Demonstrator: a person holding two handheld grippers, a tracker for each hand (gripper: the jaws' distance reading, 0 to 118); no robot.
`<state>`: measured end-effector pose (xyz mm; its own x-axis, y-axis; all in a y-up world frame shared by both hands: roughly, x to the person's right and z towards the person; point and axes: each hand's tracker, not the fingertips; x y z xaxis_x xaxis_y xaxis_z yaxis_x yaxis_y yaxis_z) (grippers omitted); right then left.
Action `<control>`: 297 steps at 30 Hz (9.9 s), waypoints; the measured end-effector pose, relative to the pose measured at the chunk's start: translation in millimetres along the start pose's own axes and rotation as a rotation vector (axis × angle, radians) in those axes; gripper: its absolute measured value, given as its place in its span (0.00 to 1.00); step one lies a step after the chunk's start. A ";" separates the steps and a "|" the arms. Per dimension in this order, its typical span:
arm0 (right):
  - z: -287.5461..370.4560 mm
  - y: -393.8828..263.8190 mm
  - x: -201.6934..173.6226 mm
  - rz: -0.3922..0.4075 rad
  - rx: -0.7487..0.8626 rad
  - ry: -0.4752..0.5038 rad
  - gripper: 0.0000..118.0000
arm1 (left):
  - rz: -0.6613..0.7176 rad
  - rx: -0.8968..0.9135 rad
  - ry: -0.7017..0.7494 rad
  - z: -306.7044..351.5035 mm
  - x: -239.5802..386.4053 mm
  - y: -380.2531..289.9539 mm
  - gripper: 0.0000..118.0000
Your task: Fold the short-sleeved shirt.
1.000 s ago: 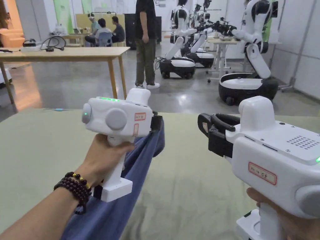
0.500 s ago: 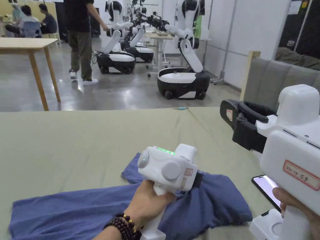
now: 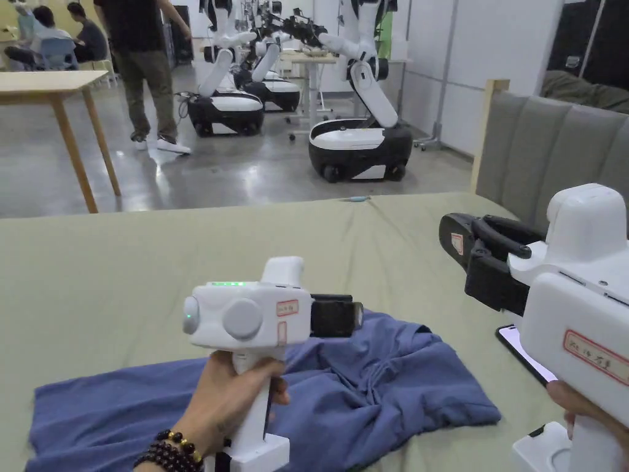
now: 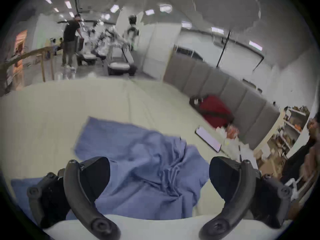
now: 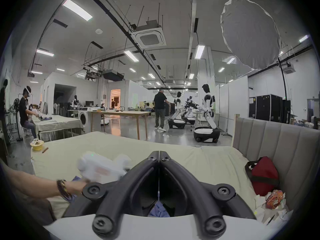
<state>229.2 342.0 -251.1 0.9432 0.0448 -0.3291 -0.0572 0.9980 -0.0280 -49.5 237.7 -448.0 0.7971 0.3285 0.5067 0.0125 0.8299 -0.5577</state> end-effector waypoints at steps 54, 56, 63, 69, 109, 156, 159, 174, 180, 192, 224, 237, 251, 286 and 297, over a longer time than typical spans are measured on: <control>-79.9 -181.7 157.4 -0.450 -0.637 -0.035 1.00 | 0.012 -0.067 0.505 173.5 -138.8 -8.9 0.00; -83.8 -197.8 167.0 -0.456 -0.690 -0.054 0.99 | 0.026 -0.081 0.501 169.0 -140.5 -8.9 0.00; -110.8 -225.6 157.1 -0.494 -0.772 -0.062 0.93 | 0.040 -0.117 0.521 160.6 -144.4 -16.6 0.00; -125.5 -212.8 107.7 -0.173 -0.856 -0.082 0.29 | 0.070 -0.122 0.520 158.7 -154.9 -24.4 0.00; -281.9 347.5 69.9 0.042 0.018 -0.113 0.07 | 0.082 0.592 0.630 321.5 -142.5 340.9 0.00; 78.7 -93.5 43.1 -0.002 -0.549 0.117 0.07 | 0.190 0.032 0.463 356.2 -105.6 -184.4 0.00; 74.4 -123.3 39.4 0.071 -0.693 0.095 0.08 | 0.227 -0.063 0.480 346.3 -116.7 -211.8 0.00; 114.4 -102.4 48.7 -0.141 -0.547 -0.027 0.97 | 0.276 0.036 0.468 371.6 -118.9 -220.3 0.99; 175.9 -74.3 22.6 -0.214 -0.300 -0.048 0.07 | 0.197 0.173 0.568 427.7 -70.8 -225.0 0.15; 159.5 -60.0 -8.0 -0.170 -0.287 0.029 0.05 | 0.235 -0.009 0.528 387.4 -116.3 -230.8 0.99; -269.1 -114.0 23.1 0.053 -0.754 0.160 0.97 | 0.218 -0.071 0.464 330.9 -116.5 -244.4 0.04; -370.8 -187.6 8.5 0.130 -1.017 0.152 0.56 | 0.237 -0.104 0.462 326.8 -115.4 -231.1 0.04; -170.2 -75.9 0.7 -0.036 -0.460 0.149 0.01 | 0.214 0.005 0.452 338.9 -108.2 -173.0 0.04; -292.3 341.6 85.8 0.032 0.195 -0.138 0.01 | -0.062 0.580 0.601 309.5 -107.9 353.4 0.04; -326.0 250.1 96.2 0.013 0.169 -0.107 0.01 | -0.049 0.488 0.594 242.8 -132.2 287.4 0.04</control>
<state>199.0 581.2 -597.5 0.9728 0.0528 -0.2255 -0.0218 0.9902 0.1376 -297.9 542.2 -515.6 0.9946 0.1034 0.0086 -0.1016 0.9875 -0.1204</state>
